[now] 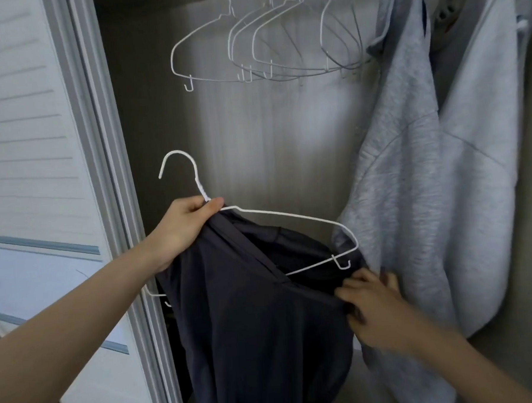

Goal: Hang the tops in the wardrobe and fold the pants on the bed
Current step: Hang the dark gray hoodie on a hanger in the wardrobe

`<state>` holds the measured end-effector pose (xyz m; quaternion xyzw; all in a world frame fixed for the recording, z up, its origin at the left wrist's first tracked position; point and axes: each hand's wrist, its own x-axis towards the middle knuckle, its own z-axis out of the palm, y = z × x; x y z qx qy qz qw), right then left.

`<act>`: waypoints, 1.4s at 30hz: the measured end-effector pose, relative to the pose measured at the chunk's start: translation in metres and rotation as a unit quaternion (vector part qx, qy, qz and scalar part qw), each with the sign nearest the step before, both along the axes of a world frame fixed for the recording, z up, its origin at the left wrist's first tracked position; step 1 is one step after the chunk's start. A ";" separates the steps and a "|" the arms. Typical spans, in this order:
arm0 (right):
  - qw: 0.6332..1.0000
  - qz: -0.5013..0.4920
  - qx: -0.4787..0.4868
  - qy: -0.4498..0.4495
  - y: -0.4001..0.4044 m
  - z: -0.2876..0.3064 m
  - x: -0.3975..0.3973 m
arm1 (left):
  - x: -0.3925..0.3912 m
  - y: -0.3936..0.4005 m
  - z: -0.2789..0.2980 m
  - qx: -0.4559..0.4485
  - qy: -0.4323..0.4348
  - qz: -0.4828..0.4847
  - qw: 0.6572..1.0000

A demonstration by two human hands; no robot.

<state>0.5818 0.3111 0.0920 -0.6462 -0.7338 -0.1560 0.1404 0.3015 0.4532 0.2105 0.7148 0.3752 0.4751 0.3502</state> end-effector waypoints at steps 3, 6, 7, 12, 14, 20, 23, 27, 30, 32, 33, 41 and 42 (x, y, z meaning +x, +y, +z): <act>0.997 0.025 0.060 0.033 -0.008 0.010 0.017 | 0.002 0.001 -0.008 0.033 0.063 -0.005 0.997; 0.988 0.059 0.091 0.109 -0.018 0.030 0.026 | 0.008 0.001 -0.014 0.079 0.160 -0.001 0.984; 0.984 0.075 0.099 0.130 -0.021 0.035 0.027 | 0.011 0.000 -0.017 0.092 0.180 -0.001 0.979; 0.969 0.129 0.105 0.182 -0.017 0.058 0.006 | 0.046 -0.026 -0.030 0.138 0.248 -0.083 0.955; 0.959 0.146 0.099 0.220 -0.013 0.066 -0.008 | 0.062 -0.039 -0.031 0.148 0.229 -0.125 0.954; 0.985 -0.070 -0.007 0.158 -0.032 0.071 -0.015 | 0.063 -0.048 -0.021 0.159 0.134 -0.119 0.971; 0.976 -0.186 -0.055 0.097 -0.045 0.079 -0.014 | 0.053 -0.050 -0.010 0.134 0.063 -0.100 0.984; 0.964 -0.105 -0.012 0.243 -0.044 0.101 -0.015 | 0.048 -0.053 0.002 0.144 0.050 -0.097 0.983; 0.958 -0.051 0.009 0.282 -0.040 0.114 -0.028 | 0.053 -0.054 0.004 0.178 0.091 -0.105 0.974; 0.951 -0.014 -0.003 0.310 -0.037 0.118 -0.042 | 0.061 -0.059 0.004 0.199 0.108 -0.122 0.966; 0.938 0.004 -0.009 0.346 -0.035 0.121 -0.048 | 0.062 -0.062 0.006 0.208 0.114 -0.132 0.962; 0.820 0.062 0.027 0.568 -0.055 0.146 -0.011 | 0.006 -0.017 0.022 0.185 0.140 -0.101 0.967; 0.822 0.061 0.029 0.565 -0.056 0.148 -0.003 | 0.000 -0.010 0.022 0.169 0.125 -0.096 0.973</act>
